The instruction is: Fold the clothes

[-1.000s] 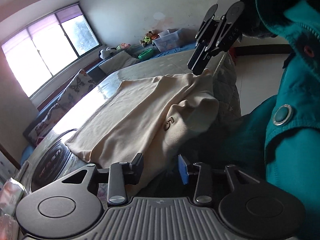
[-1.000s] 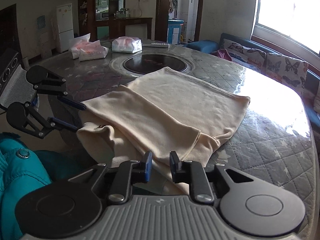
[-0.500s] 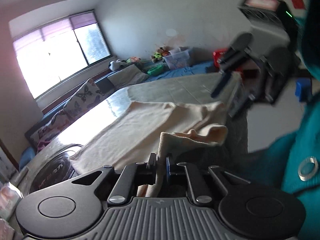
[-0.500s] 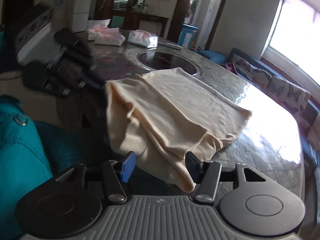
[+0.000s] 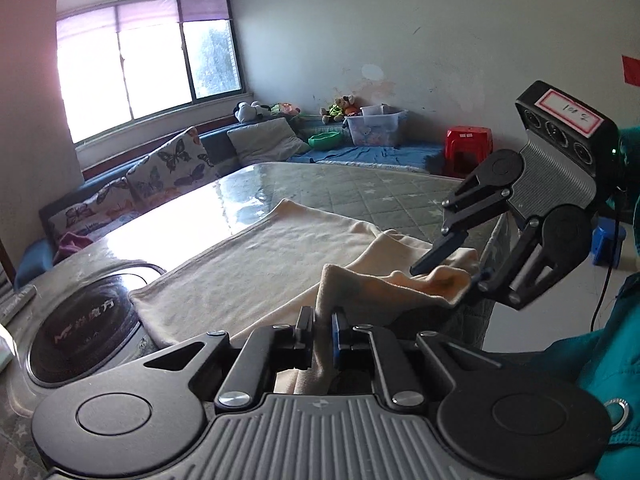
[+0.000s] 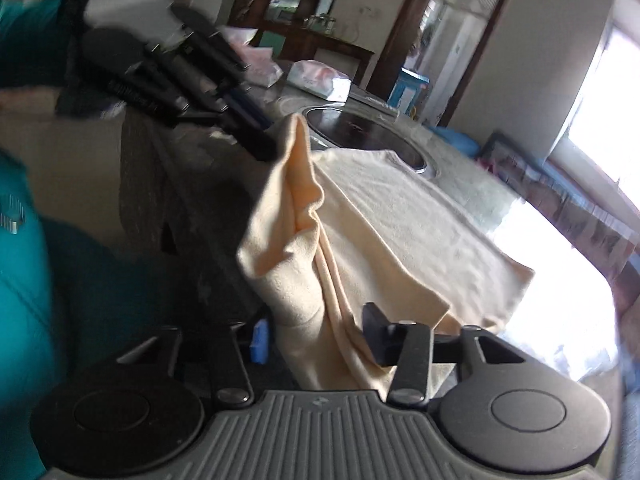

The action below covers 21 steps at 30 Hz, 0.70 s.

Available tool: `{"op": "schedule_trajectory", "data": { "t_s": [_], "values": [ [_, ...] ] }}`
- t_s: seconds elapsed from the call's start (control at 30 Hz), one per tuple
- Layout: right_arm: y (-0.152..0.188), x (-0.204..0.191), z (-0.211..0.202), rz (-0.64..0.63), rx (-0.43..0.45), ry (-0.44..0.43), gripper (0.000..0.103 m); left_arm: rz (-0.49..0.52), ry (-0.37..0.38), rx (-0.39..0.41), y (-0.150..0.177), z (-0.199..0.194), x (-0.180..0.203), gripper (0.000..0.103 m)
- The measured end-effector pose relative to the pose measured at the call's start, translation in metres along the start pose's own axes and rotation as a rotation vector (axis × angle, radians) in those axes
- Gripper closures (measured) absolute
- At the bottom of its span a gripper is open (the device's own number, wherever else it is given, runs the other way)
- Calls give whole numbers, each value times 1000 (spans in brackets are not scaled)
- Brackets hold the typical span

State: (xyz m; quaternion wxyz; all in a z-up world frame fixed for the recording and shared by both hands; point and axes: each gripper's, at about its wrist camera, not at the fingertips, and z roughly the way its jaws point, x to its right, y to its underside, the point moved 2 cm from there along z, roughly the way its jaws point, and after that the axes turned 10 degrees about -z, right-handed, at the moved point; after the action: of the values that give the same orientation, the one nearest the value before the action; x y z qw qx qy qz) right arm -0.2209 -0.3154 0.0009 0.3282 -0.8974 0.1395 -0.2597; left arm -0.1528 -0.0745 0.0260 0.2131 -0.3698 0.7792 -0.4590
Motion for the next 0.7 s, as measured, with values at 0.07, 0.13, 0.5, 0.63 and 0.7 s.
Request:
{"op": "schedule_trajectory", "data": {
  "t_s": [0.07,0.13,0.5,0.63,0.7],
  "values": [
    [-1,12,2,57,-5,-16,88,-6,4,-2,0,1,-2,93],
    [-3,25,2,127,-2,-37,91,-5,7,-4,2,1,-3,93],
    [-12,61,1,298,19,-104,92,63,-45,-32,39,-17,12,72],
    [-16,65,-1,309,30,-92,92,114,-77,-36,49,-20,15,72],
    [-17,65,-1,312,33,-88,92,127,-86,-42,53,-20,15,80]
  ]
}}
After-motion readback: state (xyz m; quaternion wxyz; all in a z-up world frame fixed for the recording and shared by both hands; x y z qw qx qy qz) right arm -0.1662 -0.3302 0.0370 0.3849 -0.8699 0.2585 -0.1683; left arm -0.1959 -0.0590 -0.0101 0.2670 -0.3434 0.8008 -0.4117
